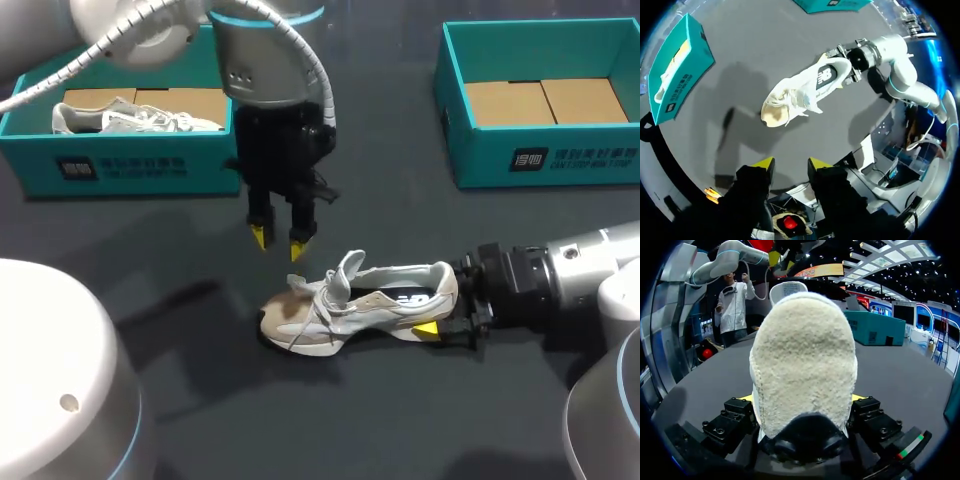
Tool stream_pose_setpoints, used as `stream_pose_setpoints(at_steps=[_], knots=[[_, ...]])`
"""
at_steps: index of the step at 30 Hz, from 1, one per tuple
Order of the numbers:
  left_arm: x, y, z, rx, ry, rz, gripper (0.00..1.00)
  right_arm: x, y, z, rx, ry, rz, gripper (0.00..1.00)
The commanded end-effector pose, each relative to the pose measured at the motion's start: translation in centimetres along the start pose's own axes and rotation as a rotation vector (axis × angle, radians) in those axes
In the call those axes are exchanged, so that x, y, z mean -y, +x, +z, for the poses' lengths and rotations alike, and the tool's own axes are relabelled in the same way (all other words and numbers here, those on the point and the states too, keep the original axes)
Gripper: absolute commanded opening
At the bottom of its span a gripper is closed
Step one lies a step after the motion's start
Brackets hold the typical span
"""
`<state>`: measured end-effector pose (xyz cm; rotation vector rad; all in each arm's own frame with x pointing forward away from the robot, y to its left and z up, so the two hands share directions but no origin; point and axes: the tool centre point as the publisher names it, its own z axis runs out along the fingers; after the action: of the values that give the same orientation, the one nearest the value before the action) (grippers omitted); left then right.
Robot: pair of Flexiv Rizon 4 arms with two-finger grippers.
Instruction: Take the shoe out of the shoebox, open the shoe tongue, remove and reinsert the insole, then place the shoe into the shoebox
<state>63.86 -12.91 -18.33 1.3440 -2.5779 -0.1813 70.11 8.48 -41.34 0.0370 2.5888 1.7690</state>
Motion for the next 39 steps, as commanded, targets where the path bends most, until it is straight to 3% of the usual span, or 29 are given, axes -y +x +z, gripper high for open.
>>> stream_pose_setpoints(at_steps=[1,3,4,5,8,21,22,24,25,27,29,31,39], knots=[[1.5,1.5,-0.9,0.141,-0.09,0.49,0.39,0.0,0.0,-0.1,-0.001,0.004,0.001,0.0],[1.6,2.2,-1.2,0.169,-0.064,0.564,0.31,0.0,0.0,-0.1,-0.001,0.004,0.001,0.0],[1.7,2.4,-1.4,0.179,-0.05,0.609,0.21,0.0,0.0,-0.1,-0.001,0.004,0.001,0.0],[1.8,2.6,-1.6,0.184,-0.043,0.651,0.0,0.0,0.0,-0.1,-0.001,0.004,0.001,0.0],[2.7,3.3,-1.9,0.268,-0.058,0.814,0.0,0.0,0.0,-0.1,-0.001,0.004,0.001,0.0],[3.0,3.6,-1.8,0.268,-0.06,0.822,0.0,0.0,0.0,-0.1,-0.001,0.004,0.001,0.0],[3.4,3.8,-1.6,0.255,-0.024,0.886,0.0,0.0,0.0,-0.1,-0.001,0.004,0.001,0.0],[4.3,4.0,-1.4,0.226,-0.026,0.912,0.0,0.0,0.0,-0.1,-0.001,0.004,0.001,0.0],[4.7,4.1,-1.3,0.195,0.026,0.985,0.0,0.0,0.0,-0.1,-0.001,0.004,0.001,0.0],[5.6,4.3,-0.9,0.194,-0.007,0.989,0.0,0.0,0.0,-0.1,-0.001,0.004,0.001,0.0],[6.2,4.3,-0.6,0.154,0.009,1.023,0.0,0.0,0.0,-0.1,-0.001,0.004,0.001,0.0],[7.2,4.5,-0.1,0.147,0.108,1.028,0.0,0.0,0.0,-0.1,-0.001,0.004,0.001,0.0],[7.2,4.5,-0.1,0.147,0.108,1.028,0.0,0.0,0.0,-0.1,-0.001,0.004,0.001,0.0]])
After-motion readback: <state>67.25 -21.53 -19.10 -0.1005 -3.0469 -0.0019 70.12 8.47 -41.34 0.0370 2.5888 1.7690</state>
